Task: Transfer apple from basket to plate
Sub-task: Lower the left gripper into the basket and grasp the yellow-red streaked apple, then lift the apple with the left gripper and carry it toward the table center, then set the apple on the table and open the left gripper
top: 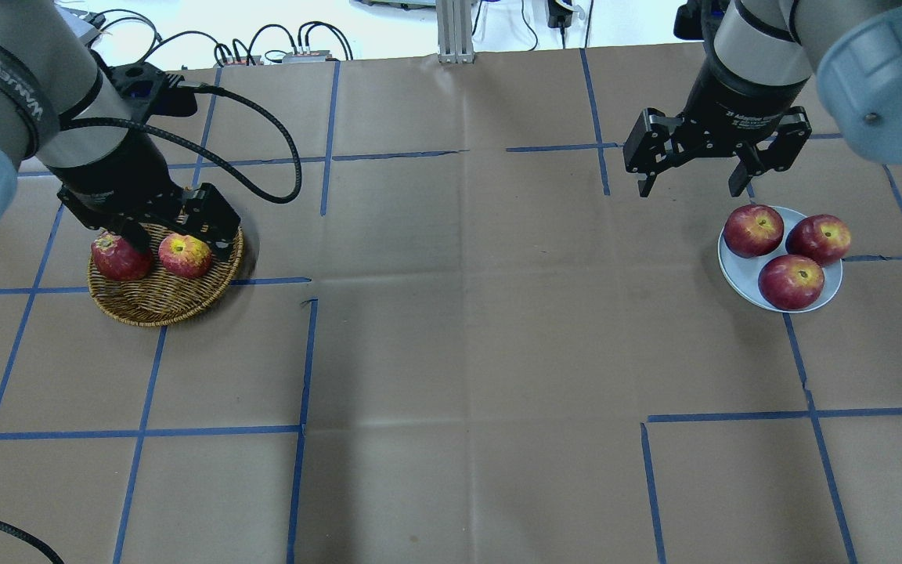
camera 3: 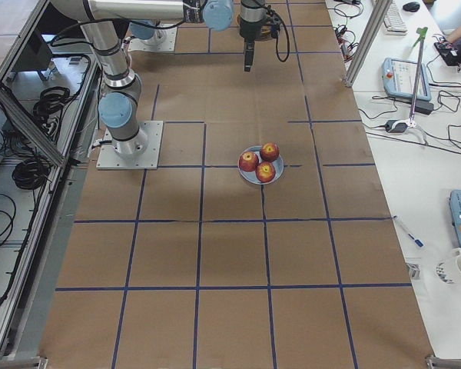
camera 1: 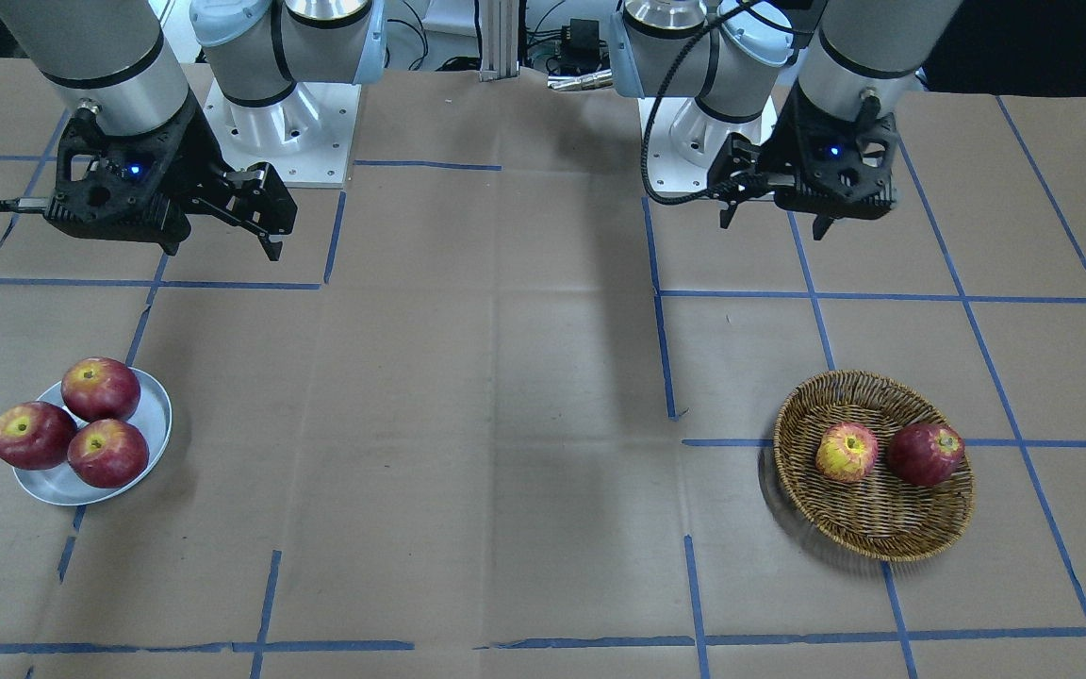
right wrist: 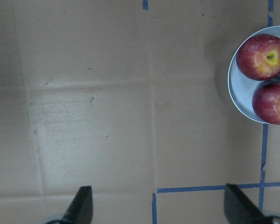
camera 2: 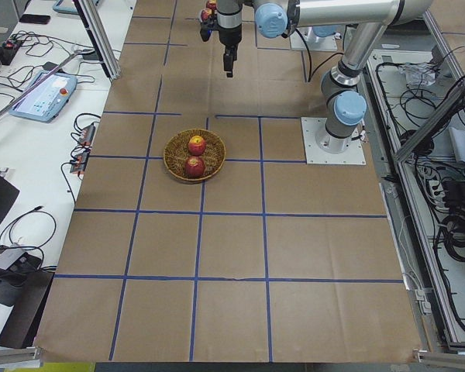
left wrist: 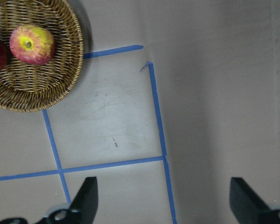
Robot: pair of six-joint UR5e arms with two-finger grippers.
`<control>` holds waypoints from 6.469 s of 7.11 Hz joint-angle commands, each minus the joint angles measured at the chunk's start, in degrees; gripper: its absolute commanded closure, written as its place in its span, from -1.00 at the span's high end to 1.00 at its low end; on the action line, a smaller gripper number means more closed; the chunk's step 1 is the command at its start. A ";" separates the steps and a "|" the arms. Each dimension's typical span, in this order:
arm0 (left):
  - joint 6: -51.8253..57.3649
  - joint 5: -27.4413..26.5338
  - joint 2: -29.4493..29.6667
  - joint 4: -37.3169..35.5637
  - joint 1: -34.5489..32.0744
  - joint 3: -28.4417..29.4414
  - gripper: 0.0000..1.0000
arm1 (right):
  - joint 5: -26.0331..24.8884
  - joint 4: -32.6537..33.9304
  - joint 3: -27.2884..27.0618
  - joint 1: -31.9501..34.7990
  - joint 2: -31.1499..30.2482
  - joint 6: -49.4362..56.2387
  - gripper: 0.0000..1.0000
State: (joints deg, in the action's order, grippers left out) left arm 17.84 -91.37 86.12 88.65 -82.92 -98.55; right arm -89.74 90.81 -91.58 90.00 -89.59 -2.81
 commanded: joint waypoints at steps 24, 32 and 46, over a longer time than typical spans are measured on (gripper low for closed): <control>-2.90 1.37 24.01 -27.65 -5.45 1.61 -0.16 | 0.09 -0.11 -0.09 0.00 -0.15 0.00 1.00; -41.57 1.72 35.96 -36.44 -28.35 4.86 -0.13 | 0.09 -0.11 -0.09 0.00 -0.06 0.09 1.00; -19.20 -0.56 15.62 -12.06 -18.10 7.85 0.97 | 0.70 0.68 0.09 0.09 0.20 0.18 1.00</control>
State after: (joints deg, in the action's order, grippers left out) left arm -6.80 -91.75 107.31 70.29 -105.07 -90.75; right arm -89.01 91.16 -91.56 90.01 -89.53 -2.64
